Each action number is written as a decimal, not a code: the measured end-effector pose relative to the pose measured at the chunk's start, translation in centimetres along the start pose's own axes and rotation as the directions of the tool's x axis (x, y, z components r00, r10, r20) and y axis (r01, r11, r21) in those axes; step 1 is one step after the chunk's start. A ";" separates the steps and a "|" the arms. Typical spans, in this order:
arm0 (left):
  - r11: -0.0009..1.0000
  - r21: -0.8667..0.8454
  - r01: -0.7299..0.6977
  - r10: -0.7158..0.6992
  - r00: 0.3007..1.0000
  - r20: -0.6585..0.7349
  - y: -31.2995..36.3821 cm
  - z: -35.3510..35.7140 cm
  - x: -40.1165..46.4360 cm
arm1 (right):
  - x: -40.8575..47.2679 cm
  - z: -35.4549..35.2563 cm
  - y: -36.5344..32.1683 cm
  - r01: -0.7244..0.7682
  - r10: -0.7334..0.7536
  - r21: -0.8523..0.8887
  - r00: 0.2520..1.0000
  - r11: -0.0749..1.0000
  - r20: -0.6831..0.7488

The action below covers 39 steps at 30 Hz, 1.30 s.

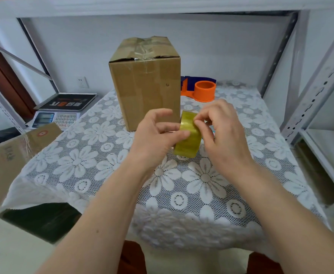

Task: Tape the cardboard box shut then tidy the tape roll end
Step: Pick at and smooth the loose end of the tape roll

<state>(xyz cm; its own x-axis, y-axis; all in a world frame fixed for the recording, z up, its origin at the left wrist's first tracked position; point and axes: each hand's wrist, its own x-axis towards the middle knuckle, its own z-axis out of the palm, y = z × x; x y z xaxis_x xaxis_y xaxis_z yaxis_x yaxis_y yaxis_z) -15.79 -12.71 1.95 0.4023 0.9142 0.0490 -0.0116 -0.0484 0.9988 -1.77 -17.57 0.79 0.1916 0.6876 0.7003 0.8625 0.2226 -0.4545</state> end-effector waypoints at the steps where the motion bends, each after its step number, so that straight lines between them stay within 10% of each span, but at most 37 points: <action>1: 1.000 -0.002 -0.005 0.005 1.000 -0.005 -0.1 0.0 0.0 | 0.0 0.0 0.0 0.010 -0.010 -0.025 1.000 1.000 -0.006; 25: 0.996 0.049 -0.073 0.078 0.990 -0.115 -0.1 0.7 -0.1 | -0.2 -0.2 0.2 0.181 -0.184 -0.121 0.983 0.976 -0.007; 33: 0.915 0.370 -0.161 0.275 0.919 -0.281 -0.8 1.8 0.3 | 0.5 -0.8 -0.8 -0.362 0.332 0.243 0.930 0.900 0.155; 39: 0.888 0.381 -0.258 0.356 0.909 -0.215 -0.8 2.1 0.1 | 0.9 -1.6 -0.7 -0.479 0.440 0.368 0.878 0.797 0.190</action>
<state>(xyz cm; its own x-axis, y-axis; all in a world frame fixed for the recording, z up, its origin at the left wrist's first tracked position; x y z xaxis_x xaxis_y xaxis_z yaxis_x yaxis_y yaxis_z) -13.79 -13.47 1.12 0.1653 0.9006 0.4021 0.2351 -0.4319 0.8707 -1.50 -18.20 2.64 0.4587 0.8327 0.3102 0.4232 0.1023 -0.9002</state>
